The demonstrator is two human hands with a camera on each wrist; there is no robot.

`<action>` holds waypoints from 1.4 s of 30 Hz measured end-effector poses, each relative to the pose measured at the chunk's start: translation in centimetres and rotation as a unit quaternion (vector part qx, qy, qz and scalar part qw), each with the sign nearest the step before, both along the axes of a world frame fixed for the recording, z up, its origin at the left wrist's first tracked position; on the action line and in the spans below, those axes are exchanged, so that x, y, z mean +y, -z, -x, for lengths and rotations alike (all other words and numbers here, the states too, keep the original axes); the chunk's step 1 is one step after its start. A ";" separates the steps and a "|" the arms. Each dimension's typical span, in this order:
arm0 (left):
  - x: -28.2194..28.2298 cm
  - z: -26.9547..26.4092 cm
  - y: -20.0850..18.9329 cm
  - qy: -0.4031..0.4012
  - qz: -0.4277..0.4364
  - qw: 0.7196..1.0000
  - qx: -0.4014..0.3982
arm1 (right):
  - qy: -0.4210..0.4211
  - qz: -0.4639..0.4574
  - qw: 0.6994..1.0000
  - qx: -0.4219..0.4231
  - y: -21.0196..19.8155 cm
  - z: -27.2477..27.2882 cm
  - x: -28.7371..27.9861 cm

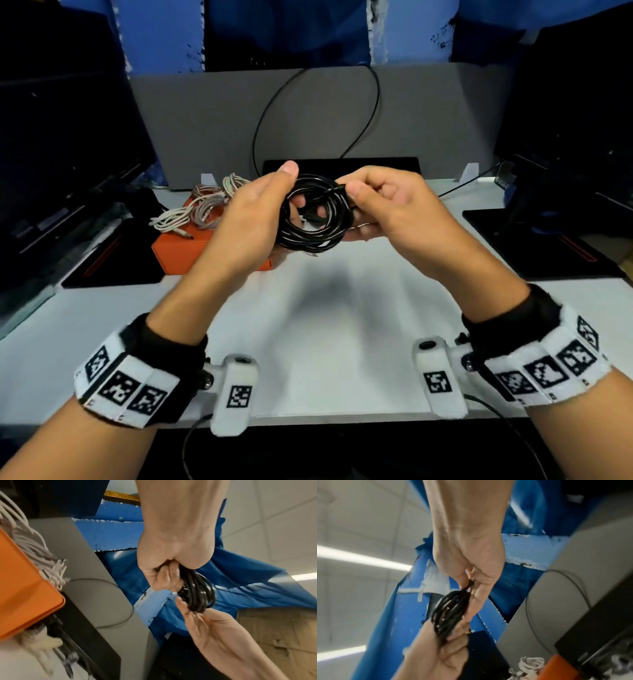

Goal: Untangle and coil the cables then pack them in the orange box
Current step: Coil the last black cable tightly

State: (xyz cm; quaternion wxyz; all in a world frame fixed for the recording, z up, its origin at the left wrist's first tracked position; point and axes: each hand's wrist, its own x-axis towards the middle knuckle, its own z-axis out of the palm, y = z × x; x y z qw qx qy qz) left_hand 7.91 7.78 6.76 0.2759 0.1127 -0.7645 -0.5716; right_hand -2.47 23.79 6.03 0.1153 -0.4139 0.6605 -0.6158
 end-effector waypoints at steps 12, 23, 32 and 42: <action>-1.3 -1.5 -0.5 0.136 0.258 0.955 -0.058 | -0.018 0.005 0.999 -0.033 -1.2 1.4 1.7; -1.0 -0.4 0.4 0.054 0.255 0.965 -0.009 | 0.099 0.067 0.990 -0.073 -1.0 0.5 0.4; -2.1 -1.0 0.0 0.092 0.340 0.935 -0.040 | 0.061 0.052 0.988 -0.131 -1.1 1.7 0.9; -1.1 -0.3 0.5 0.037 0.293 0.955 0.005 | 0.189 0.112 0.976 -0.005 -0.2 0.7 -0.4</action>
